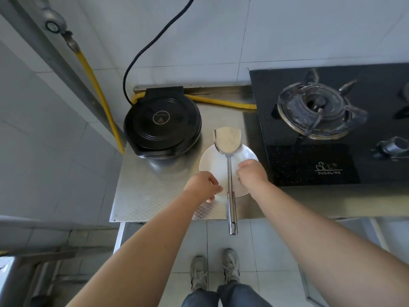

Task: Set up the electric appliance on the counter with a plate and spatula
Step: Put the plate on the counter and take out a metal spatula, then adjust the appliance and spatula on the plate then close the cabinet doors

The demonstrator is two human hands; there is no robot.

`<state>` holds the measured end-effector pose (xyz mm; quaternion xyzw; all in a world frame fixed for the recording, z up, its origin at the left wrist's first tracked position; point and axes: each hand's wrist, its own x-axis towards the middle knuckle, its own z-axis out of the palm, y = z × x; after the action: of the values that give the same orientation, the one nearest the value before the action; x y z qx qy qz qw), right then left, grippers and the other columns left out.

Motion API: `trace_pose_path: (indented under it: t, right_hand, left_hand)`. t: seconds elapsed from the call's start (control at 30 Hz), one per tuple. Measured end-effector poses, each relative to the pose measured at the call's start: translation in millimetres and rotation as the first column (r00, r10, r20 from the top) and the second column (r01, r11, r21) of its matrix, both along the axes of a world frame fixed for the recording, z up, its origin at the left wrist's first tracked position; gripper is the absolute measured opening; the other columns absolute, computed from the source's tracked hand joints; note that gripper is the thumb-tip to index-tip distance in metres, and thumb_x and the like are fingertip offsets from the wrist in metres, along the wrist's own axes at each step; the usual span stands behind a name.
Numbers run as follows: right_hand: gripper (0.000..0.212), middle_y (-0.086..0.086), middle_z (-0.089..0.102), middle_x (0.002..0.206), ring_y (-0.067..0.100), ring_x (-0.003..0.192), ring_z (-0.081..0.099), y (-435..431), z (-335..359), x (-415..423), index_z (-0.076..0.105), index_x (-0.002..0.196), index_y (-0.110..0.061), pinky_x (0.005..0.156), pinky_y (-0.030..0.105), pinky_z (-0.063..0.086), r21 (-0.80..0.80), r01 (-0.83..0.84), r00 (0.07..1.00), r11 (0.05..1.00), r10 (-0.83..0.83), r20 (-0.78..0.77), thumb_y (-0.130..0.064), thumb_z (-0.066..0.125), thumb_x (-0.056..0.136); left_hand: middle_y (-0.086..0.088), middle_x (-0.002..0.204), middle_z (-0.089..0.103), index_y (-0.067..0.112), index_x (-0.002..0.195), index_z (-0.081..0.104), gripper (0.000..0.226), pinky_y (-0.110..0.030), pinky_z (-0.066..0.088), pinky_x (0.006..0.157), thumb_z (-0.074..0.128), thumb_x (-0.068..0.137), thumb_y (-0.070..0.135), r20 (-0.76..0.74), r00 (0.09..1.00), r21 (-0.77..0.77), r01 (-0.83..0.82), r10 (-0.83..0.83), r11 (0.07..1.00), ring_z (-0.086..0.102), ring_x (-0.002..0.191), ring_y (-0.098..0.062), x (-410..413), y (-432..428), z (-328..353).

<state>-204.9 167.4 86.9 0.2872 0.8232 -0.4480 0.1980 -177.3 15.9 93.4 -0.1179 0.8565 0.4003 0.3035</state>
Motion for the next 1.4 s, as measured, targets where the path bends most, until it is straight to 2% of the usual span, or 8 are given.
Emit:
trace_pose_path:
  t: [0.2, 0.43, 0.7, 0.8, 0.9, 1.0, 1.2, 1.4]
  right_hand:
    - [0.047, 0.011, 0.044, 0.137, 0.032, 0.113, 0.056, 10.5, 7.8, 30.8, 0.049, 0.134, -0.011, 0.083, 0.033, 0.047, 0.341, -0.157, 0.962, 0.927, 0.222, -0.16, -0.006, 0.048, 0.087]
    - [0.067, 0.02, 0.044, 0.143, 0.036, 0.127, 0.049, 4.1, 8.1, 43.4, 0.017, 0.149, 0.001, 0.094, 0.035, 0.045, 0.239, -0.107, 0.99, 0.965, 0.082, 0.112, -0.01, 0.047, 0.09]
    - [0.065, 0.021, 0.044, 0.143, 0.036, 0.126, 0.05, 1.6, 2.7, 33.9, 0.017, 0.148, 0.005, 0.097, 0.038, 0.046, 0.158, -0.048, 0.986, 0.986, 0.022, 0.164, -0.011, 0.046, 0.092]
    - [0.065, 0.02, 0.047, 0.141, 0.035, 0.124, 0.052, 1.8, 1.7, 22.6, 0.018, 0.148, 0.004, 0.087, 0.035, 0.047, 0.125, -0.028, 0.987, 0.992, 0.008, 0.159, -0.011, 0.046, 0.091]
    - [0.062, 0.02, 0.053, 0.135, 0.036, 0.119, 0.056, 3.6, 1.0, 11.1, 0.025, 0.146, 0.004, 0.078, 0.031, 0.043, 0.102, -0.014, 0.99, 0.995, 0.0, 0.139, -0.011, 0.046, 0.09]
    - [0.058, 0.019, 0.056, 0.132, 0.031, 0.109, 0.058, 7.1, 1.3, 0.7, 0.033, 0.143, 0.002, 0.079, 0.032, 0.046, 0.094, -0.015, 0.994, 0.995, 0.005, 0.111, -0.011, 0.047, 0.089]
    - [0.025, 0.008, 0.051, 0.09, 0.016, 0.064, 0.044, 11.2, 4.4, -14.7, 0.05, 0.11, -0.011, 0.05, 0.024, 0.032, 0.065, -0.056, 0.996, 0.996, 0.052, 0.068, -0.01, 0.045, 0.086]
    - [0.029, 0.009, 0.054, 0.094, 0.022, 0.075, 0.053, 10.4, 8.0, -21.7, 0.05, 0.116, -0.004, 0.052, 0.024, 0.037, 0.116, -0.101, 0.992, 0.988, 0.092, 0.086, -0.01, 0.046, 0.088]
  left_hand:
    - [-0.013, 0.104, 0.07, 0.009, 0.113, 0.057, 0.027, -0.035, 0.056, 0.084, 0.05, 0.086, 0.006, -0.113, 0.986, -0.13, -0.14, 0.126, 0.981, 0.068, 0.096, -0.029, -5.2, -7.8, 6.8]
    - [-0.019, 0.135, 0.052, -0.003, 0.14, 0.034, 0.052, -0.038, 0.052, 0.094, 0.048, 0.09, 0.004, -0.041, 0.998, -0.253, -0.055, 0.046, 0.966, 0.058, 0.117, -0.032, -3.3, 2.6, 6.6]
    - [-0.01, 0.092, 0.059, 0.005, 0.085, 0.053, 0.006, -0.035, 0.053, 0.081, 0.049, 0.088, 0.008, 0.028, 0.988, -0.181, -0.147, 0.154, 0.972, 0.056, 0.083, -0.027, -17.2, 3.6, 6.1]
    - [-0.007, 0.081, 0.053, 0.012, 0.066, 0.043, 0.024, -0.031, 0.046, 0.072, 0.049, 0.089, 0.008, 0.008, 0.983, -0.169, -0.179, 0.183, 0.969, 0.051, 0.082, -0.025, -29.9, 6.2, 4.3]
    - [-0.012, 0.092, 0.055, 0.002, 0.092, 0.056, 0.011, -0.025, 0.039, 0.063, 0.047, 0.086, 0.003, 0.028, 0.982, -0.131, -0.182, 0.187, 0.975, 0.051, 0.081, -0.025, -39.0, 6.1, 5.0]
    - [-0.019, 0.113, 0.065, -0.003, 0.117, 0.059, 0.035, -0.028, 0.045, 0.07, 0.046, 0.085, 0.001, 0.036, 0.972, -0.062, -0.228, 0.231, 0.972, 0.062, 0.095, -0.034, -46.8, 3.4, 1.7]
    - [-0.016, 0.128, 0.061, 0.005, 0.132, 0.056, 0.045, -0.035, 0.051, 0.093, 0.045, 0.088, 0.002, 0.02, 0.949, 0.078, -0.316, 0.316, 0.946, 0.06, 0.115, -0.035, -54.9, 0.6, -0.4]
    - [-0.005, 0.125, 0.062, 0.017, 0.126, 0.061, 0.039, -0.036, 0.049, 0.101, 0.052, 0.088, 0.012, 0.023, 0.932, 0.143, -0.362, 0.362, 0.921, 0.063, 0.107, -0.023, -53.0, -3.2, -1.4]
